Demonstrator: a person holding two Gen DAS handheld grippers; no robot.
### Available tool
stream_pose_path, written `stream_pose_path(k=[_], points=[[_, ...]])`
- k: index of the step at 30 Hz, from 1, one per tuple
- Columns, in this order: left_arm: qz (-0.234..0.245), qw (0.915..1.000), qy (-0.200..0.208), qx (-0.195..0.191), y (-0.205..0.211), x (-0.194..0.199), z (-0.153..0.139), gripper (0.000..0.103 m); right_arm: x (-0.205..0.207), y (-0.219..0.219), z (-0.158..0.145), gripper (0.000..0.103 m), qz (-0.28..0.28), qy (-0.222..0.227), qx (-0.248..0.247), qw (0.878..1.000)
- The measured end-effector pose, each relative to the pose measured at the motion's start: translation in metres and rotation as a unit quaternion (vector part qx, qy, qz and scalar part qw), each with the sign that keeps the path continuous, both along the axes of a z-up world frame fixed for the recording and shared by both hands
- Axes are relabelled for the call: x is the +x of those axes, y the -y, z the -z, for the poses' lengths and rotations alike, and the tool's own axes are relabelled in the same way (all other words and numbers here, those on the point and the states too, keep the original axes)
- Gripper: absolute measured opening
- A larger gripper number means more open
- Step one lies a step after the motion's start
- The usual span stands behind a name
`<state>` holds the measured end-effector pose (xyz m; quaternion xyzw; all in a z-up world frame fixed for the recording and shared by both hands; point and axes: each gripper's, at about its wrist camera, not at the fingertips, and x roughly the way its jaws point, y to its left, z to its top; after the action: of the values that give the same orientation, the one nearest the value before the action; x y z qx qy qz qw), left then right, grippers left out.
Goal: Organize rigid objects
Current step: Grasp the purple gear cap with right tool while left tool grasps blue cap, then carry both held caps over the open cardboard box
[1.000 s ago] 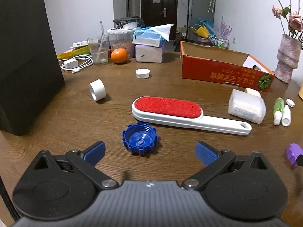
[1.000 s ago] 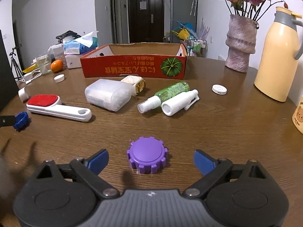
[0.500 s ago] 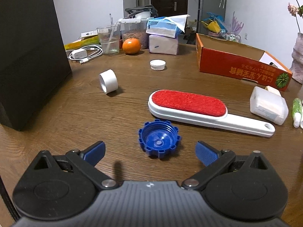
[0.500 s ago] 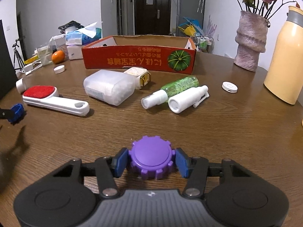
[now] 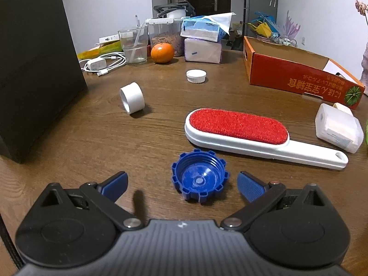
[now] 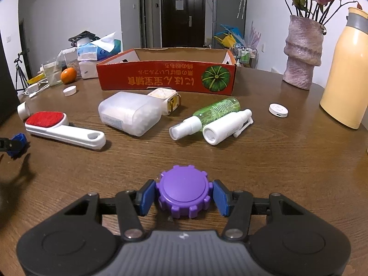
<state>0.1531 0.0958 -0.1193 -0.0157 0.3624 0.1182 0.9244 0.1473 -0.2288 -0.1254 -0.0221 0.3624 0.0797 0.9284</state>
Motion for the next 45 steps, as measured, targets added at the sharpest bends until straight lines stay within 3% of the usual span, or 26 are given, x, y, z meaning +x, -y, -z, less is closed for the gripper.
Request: stream_pose_path(k=[7, 16, 21, 45], points=[[0.003, 1.0000, 0.002, 0.003, 0.002, 0.007, 0.002, 0.098, 0.003, -0.002, 0.000, 0.053, 0.000, 0.003, 0.001, 1.000], [0.014, 0.9999, -0.005, -0.007, 0.004, 0.014, 0.007, 0.074, 0.005, -0.002, 0.000, 0.053, 0.000, 0.004, 0.003, 1.000], [0.026, 0.9995, 0.000, -0.016, 0.004, 0.013, 0.007, 0.055, 0.008, -0.002, 0.000, 0.053, -0.001, 0.004, 0.004, 1.000], [0.056, 0.9971, 0.036, -0.039, 0.029, 0.013, -0.021, 0.055, 0.018, -0.005, -0.020, 0.053, -0.001, 0.047, 0.011, 0.999]])
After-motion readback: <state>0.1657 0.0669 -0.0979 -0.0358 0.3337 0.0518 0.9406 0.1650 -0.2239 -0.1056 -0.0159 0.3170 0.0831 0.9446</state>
